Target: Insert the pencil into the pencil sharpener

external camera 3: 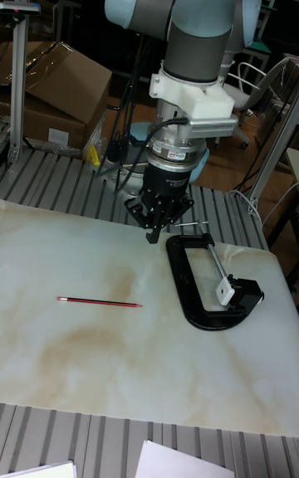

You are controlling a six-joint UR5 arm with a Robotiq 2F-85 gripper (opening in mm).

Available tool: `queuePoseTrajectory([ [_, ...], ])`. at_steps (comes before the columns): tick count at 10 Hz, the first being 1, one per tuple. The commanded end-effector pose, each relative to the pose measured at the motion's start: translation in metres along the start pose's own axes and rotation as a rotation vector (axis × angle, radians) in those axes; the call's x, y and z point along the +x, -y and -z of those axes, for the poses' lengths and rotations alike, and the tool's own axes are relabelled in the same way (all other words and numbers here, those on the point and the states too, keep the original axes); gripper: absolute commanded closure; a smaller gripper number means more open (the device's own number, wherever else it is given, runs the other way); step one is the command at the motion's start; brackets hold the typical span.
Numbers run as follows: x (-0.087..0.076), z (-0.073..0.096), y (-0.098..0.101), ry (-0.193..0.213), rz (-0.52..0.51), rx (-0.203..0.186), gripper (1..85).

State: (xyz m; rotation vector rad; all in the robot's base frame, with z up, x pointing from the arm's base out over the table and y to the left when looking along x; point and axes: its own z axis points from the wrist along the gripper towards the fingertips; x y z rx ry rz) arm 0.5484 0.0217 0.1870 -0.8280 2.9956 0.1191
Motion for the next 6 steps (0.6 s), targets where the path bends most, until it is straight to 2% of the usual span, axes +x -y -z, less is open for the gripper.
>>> queuePoseTrajectory([
  [1, -0.014, -0.014, 0.018, 0.008, 0.372, 0.000, 51.7],
  [2, -0.013, -0.018, 0.022, -0.016, 0.398, -0.020, 51.7],
  [3, -0.011, -0.018, 0.017, -0.018, 0.403, -0.043, 51.7],
  [4, -0.008, -0.018, 0.016, -0.027, 0.430, -0.046, 42.0],
  [5, -0.014, -0.018, 0.024, -0.010, 0.550, -0.013, 25.7],
  [6, -0.019, -0.018, 0.029, 0.001, 0.627, 0.010, 23.3],
])
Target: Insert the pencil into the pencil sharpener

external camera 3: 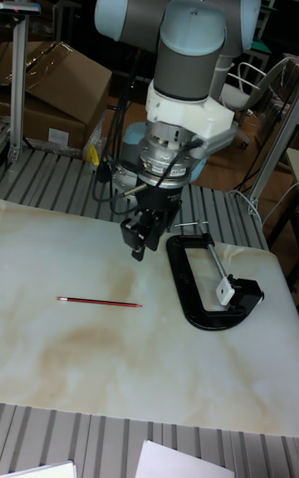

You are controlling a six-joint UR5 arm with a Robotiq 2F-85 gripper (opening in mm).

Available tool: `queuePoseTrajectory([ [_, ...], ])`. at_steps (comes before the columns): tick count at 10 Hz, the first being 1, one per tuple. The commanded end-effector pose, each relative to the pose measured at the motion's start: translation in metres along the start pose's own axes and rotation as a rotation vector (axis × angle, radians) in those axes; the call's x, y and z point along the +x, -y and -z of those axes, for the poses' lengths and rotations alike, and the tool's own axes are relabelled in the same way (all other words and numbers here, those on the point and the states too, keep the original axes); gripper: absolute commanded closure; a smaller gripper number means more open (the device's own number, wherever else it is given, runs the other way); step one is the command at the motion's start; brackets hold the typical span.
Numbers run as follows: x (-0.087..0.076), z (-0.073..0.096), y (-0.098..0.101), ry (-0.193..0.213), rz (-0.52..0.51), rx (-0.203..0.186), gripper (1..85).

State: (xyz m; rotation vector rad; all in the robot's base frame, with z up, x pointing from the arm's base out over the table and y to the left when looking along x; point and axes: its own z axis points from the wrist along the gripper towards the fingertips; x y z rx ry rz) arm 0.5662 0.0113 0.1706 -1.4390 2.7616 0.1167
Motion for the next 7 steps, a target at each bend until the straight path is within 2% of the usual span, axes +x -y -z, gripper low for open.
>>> queuePoseTrajectory([
  [1, -0.008, -0.010, 0.021, 0.013, 0.298, 0.025, 24.0],
  [3, 0.002, -0.034, 0.040, -0.008, 0.341, 0.003, 28.0],
  [4, 0.002, -0.035, 0.039, -0.005, 0.354, -0.012, 29.0],
  [5, 0.007, -0.034, 0.041, -0.026, 0.345, -0.006, 30.7],
  [7, 0.008, -0.034, 0.046, -0.033, 0.385, 0.013, 32.0],
])
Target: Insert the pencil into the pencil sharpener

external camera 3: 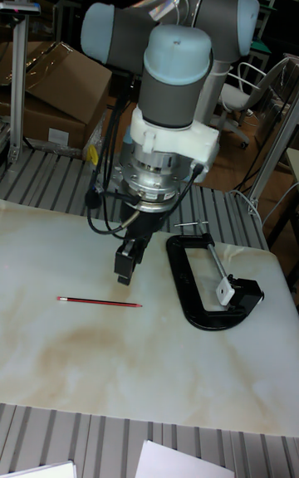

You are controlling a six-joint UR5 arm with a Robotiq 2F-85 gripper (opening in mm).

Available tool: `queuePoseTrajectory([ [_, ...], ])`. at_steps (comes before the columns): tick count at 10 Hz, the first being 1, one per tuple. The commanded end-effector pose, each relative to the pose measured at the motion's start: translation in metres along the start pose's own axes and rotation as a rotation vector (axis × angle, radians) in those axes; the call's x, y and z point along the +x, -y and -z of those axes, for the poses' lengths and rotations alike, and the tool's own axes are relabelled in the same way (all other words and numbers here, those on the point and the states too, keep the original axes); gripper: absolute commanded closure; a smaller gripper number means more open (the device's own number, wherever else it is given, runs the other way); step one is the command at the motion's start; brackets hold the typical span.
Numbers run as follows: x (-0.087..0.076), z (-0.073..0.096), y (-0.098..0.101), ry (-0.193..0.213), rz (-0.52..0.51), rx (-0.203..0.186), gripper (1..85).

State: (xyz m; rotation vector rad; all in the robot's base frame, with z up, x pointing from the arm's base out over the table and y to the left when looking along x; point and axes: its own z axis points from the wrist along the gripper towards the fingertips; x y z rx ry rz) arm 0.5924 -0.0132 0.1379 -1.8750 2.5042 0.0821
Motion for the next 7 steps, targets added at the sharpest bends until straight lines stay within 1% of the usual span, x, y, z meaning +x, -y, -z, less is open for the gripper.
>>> queuePoseTrajectory([
  [1, 0.005, -0.004, 0.016, -0.010, 0.087, 0.038, 32.7],
  [2, 0.009, -0.015, 0.029, -0.016, 0.157, 0.064, 33.3],
  [3, 0.018, -0.028, 0.035, -0.010, 0.183, 0.061, 34.7],
  [4, 0.028, -0.041, 0.033, 0.007, 0.189, 0.053, 36.0],
  [5, 0.032, -0.044, 0.032, 0.013, 0.187, 0.055, 38.0],
  [6, 0.038, -0.044, 0.031, -0.011, 0.192, 0.048, 43.7],
  [7, 0.040, -0.044, 0.029, -0.017, 0.199, 0.042, 46.7],
])
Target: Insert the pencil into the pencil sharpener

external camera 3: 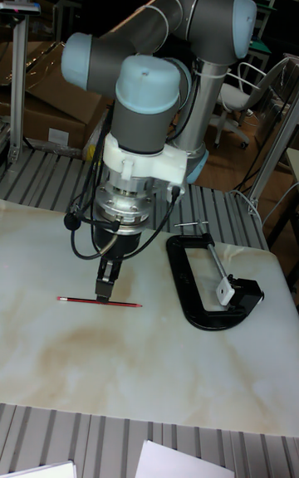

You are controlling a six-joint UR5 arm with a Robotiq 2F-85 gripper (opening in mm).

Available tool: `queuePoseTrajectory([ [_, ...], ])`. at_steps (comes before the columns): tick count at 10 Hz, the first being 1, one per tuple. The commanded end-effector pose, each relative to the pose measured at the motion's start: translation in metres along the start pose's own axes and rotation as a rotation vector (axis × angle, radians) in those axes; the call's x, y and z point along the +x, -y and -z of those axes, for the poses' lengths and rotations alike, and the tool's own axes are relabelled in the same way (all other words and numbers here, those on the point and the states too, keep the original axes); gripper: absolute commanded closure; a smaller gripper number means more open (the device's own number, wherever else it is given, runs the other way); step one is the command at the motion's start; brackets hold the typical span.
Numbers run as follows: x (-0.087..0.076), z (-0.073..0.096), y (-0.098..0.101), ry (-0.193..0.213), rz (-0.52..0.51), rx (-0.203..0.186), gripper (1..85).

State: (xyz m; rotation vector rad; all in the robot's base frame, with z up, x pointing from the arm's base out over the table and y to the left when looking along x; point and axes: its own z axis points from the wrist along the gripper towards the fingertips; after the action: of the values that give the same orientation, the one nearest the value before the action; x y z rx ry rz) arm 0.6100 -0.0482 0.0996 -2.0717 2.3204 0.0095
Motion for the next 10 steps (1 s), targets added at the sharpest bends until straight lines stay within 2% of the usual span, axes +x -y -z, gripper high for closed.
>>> queuePoseTrajectory([
  [1, 0.007, -0.008, -0.002, 0.010, 0.023, -0.009, 46.3],
  [2, 0.000, -0.023, -0.006, 0.003, 0.011, 0.004, 45.3],
  [3, 0.001, -0.040, -0.014, -0.004, 0.013, 0.031, 44.0],
  [4, 0.001, -0.047, -0.024, 0.021, 0.010, 0.038, 42.0],
  [5, 0.003, -0.047, -0.026, 0.017, 0.027, 0.035, 41.7],
  [7, 0.007, -0.047, -0.035, 0.002, 0.088, 0.001, 41.7],
  [9, 0.005, -0.057, -0.046, 0.004, 0.088, 0.006, 41.7],
  [10, 0.011, -0.057, -0.057, -0.001, 0.085, 0.017, 41.3],
])
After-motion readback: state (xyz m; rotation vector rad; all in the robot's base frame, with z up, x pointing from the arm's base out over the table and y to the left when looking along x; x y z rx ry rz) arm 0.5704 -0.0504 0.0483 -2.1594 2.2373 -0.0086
